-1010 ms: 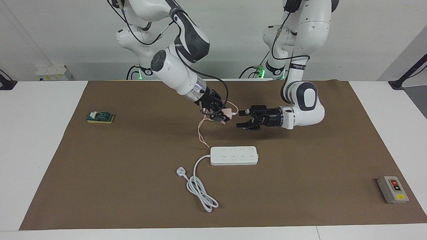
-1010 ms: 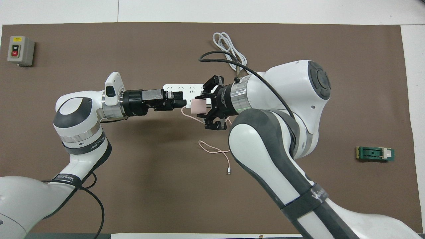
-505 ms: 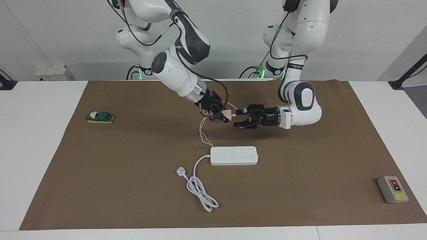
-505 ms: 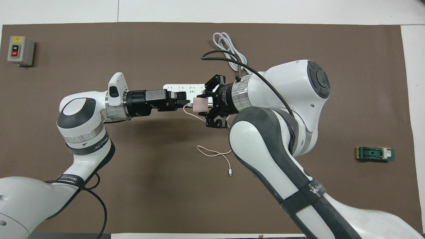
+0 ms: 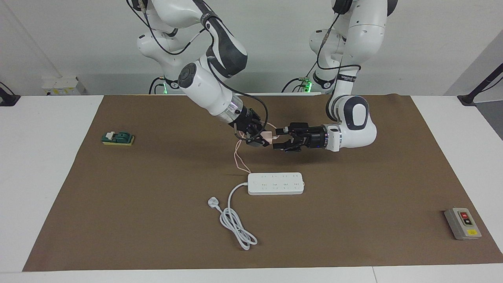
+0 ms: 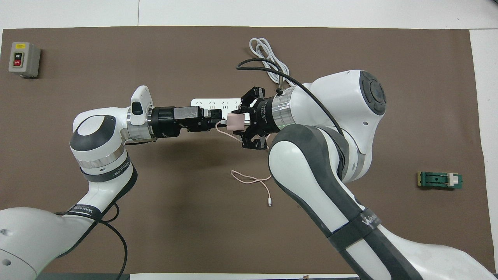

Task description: Plug charger into power strip

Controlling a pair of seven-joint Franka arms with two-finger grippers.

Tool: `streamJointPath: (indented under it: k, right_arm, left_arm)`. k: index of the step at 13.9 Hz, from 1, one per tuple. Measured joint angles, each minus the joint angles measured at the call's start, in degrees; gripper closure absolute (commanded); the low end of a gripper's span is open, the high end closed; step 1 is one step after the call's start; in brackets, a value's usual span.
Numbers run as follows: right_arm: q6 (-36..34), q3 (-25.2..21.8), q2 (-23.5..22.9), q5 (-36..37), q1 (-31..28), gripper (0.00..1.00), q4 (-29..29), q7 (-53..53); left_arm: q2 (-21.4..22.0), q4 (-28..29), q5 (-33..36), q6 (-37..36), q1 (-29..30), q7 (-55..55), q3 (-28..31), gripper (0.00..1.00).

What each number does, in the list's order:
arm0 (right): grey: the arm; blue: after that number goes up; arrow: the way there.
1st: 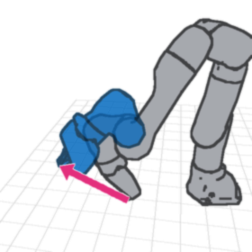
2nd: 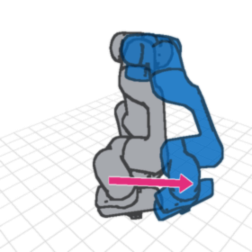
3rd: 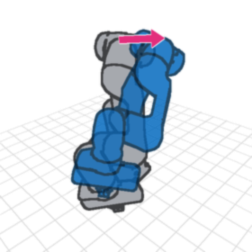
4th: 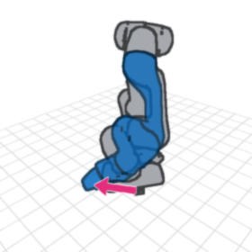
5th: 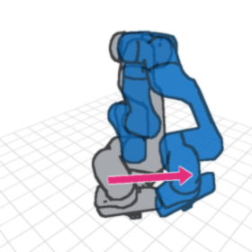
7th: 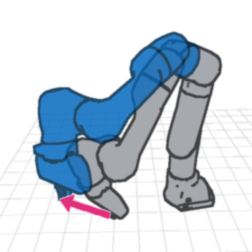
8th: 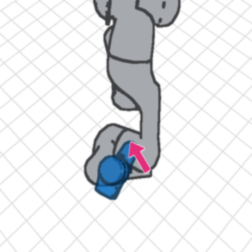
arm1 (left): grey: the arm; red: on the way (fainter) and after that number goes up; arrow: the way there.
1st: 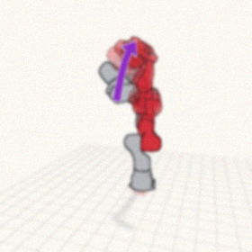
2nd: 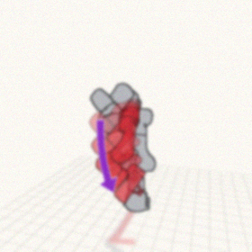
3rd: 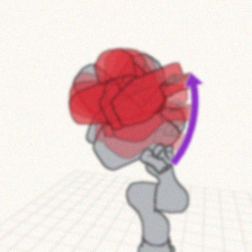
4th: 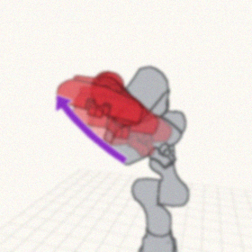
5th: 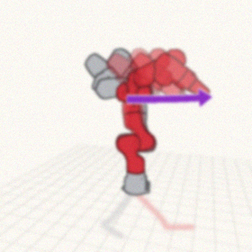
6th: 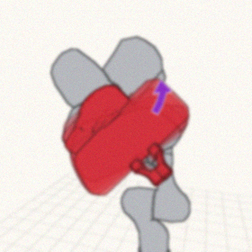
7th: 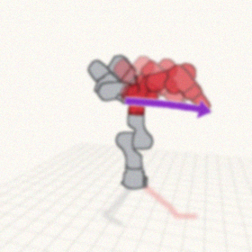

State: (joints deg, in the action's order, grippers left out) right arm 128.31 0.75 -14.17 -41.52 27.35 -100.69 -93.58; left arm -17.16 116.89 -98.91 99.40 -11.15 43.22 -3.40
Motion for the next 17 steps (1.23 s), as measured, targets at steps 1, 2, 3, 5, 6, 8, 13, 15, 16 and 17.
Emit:
streamJointPath:
  k: [1,2,3,5,6,8,13,15,16,17]
  right_arm:
    - [0.0,0.0,0.0,0.3,0.0,1.0,0.0,0.0]
    - [0.0,0.0,0.0,0.4,0.0,1.0,0.0,0.0]
    - [0.0,0.1,0.0,0.4,0.0,1.0,0.0,0.0]
    - [0.0,0.1,0.0,0.5,0.0,1.0,0.0,0.0]
    - [0.0,0.1,0.0,0.5,0.0,1.0,0.0,0.0]
    - [0.0,0.1,0.0,0.5,0.0,1.0,0.0,0.0]
    - [-0.1,0.1,0.0,0.5,0.0,1.0,0.0,0.0]
    - [-0.1,0.1,0.0,0.5,0.0,1.0,0.0,0.0]
    - [-0.1,0.1,0.0,0.5,0.0,1.0,0.0,0.0]
    - [-0.1,0.1,0.0,0.5,0.0,1.0,0.0,0.0]
  left_arm:
    - [0.0,0.0,0.0,0.0,0.0,0.0,0.0,0.01]
    - [0.0,0.0,0.0,0.0,0.0,0.0,0.0,0.01]
    - [0.0,0.0,0.0,0.0,-0.1,0.0,0.0,0.01]
    - [0.0,0.0,0.0,0.1,-0.5,0.0,0.0,0.01]
    - [0.0,0.0,-0.1,0.2,-0.7,0.0,0.0,0.01]
    - [0.0,0.0,-0.7,0.4,-1.3,0.0,-0.1,0.01]
    - [0.0,0.0,-0.8,1.6,-2.4,0.0,-0.1,0.02]
    - [0.0,0.0,-1.4,2.2,-3.0,0.0,-0.1,0.02]
    - [0.0,0.0,-1.6,2.3,-3.3,0.1,-0.1,0.02]
    - [0.0,0.0,-1.8,2.5,-3.6,0.1,-0.1,0.03]
